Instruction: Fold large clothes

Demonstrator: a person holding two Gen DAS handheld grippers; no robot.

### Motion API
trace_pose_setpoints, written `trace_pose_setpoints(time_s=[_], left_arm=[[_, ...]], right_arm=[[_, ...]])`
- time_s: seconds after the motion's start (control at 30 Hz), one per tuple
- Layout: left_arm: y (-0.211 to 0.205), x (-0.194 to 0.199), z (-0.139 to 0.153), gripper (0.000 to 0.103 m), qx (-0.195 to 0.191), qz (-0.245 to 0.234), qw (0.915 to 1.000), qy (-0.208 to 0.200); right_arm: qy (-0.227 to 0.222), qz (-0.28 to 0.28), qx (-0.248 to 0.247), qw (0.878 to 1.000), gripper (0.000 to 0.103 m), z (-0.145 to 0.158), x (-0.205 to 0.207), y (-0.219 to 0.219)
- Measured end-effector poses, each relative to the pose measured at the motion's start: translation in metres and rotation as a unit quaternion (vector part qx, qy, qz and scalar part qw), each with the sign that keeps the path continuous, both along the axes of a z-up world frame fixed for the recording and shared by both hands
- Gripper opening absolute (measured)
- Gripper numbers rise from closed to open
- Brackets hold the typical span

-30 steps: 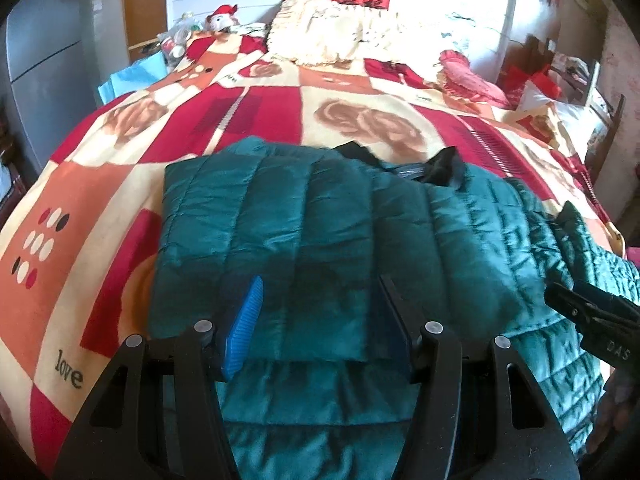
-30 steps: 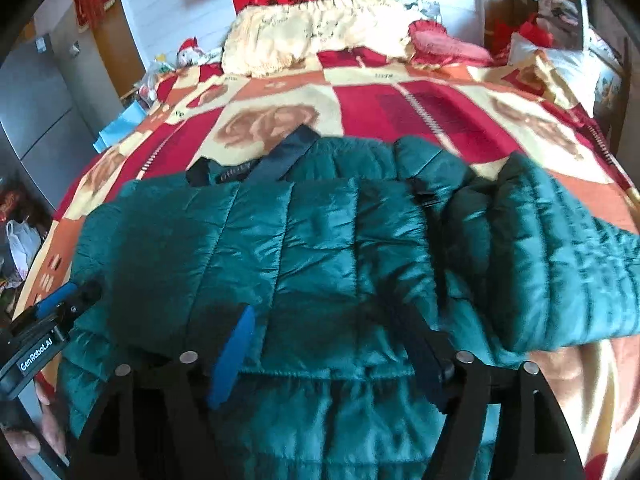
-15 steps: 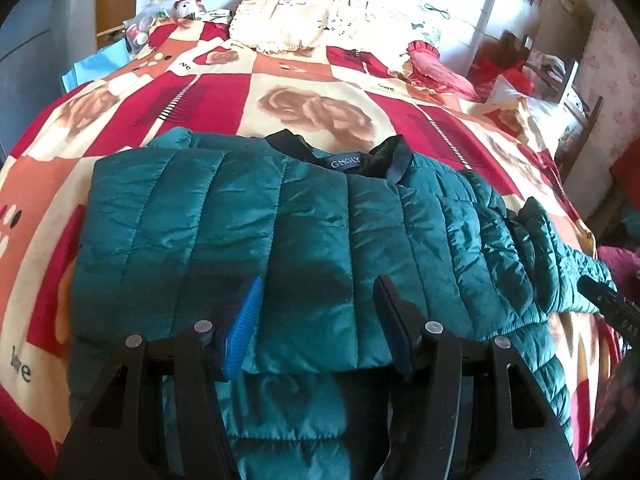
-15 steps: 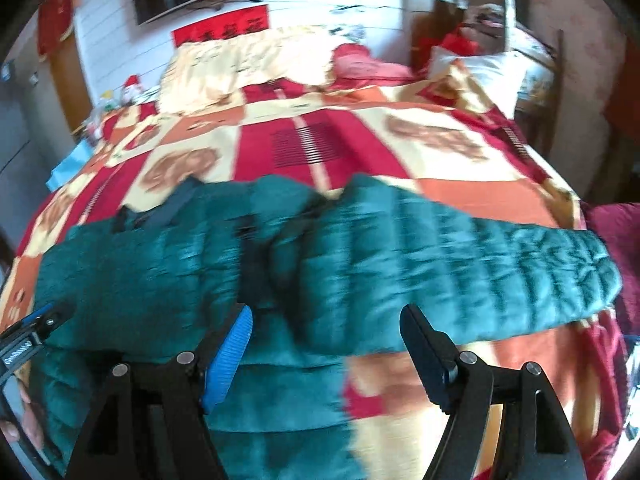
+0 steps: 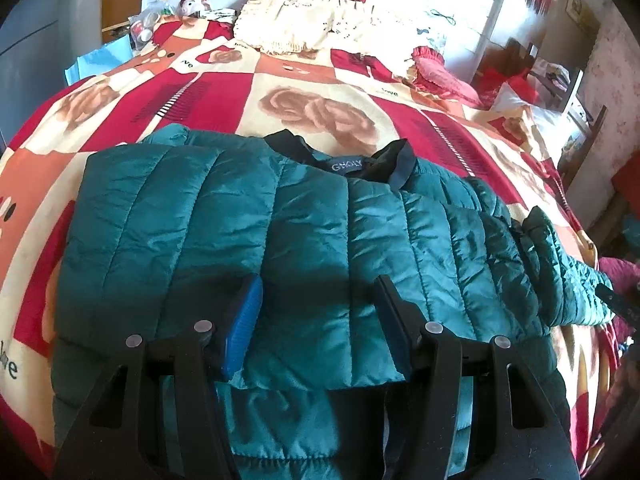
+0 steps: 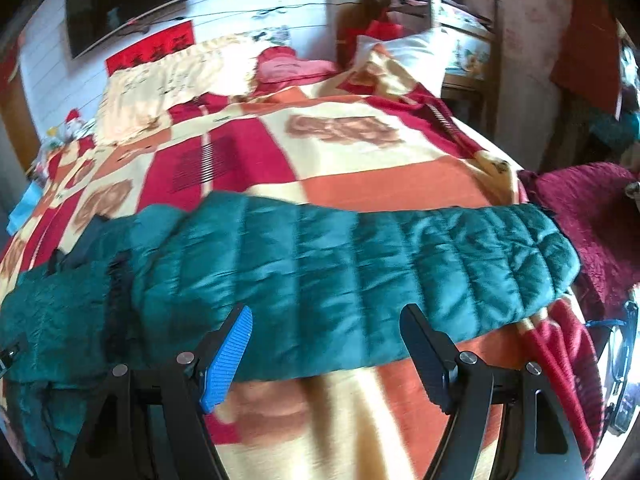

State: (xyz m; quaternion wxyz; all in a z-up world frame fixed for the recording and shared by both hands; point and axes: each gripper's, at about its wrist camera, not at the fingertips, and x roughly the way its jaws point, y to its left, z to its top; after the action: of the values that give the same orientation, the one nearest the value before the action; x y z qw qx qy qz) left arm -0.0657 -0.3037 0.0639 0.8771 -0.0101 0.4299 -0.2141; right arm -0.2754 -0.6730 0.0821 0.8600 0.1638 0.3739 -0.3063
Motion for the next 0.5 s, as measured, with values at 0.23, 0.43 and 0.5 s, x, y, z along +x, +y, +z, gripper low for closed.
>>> trace_pose_setpoints(time_s=[0.23,0.43,0.5], left_arm=[[-0.002,0.0,-0.007,0.057,0.005,0.0,1.0,0.0],[0.0,0.0,-0.009,0.058,-0.009,0.001,0.9999,0.006],[0.001,0.0,-0.01,0.058,-0.011,0.001,0.9999,0.006]], right_arm=[[-0.001,-0.086,-0.007,0.996,0.074,-0.003,-0.036,-0.062],[-0.023,-0.188,0.035,0.981,0.074,-0.013,-0.081,-0.112],[-0.026,-0.203,0.049,0.978,0.074,-0.017,-0.093,-0.12]])
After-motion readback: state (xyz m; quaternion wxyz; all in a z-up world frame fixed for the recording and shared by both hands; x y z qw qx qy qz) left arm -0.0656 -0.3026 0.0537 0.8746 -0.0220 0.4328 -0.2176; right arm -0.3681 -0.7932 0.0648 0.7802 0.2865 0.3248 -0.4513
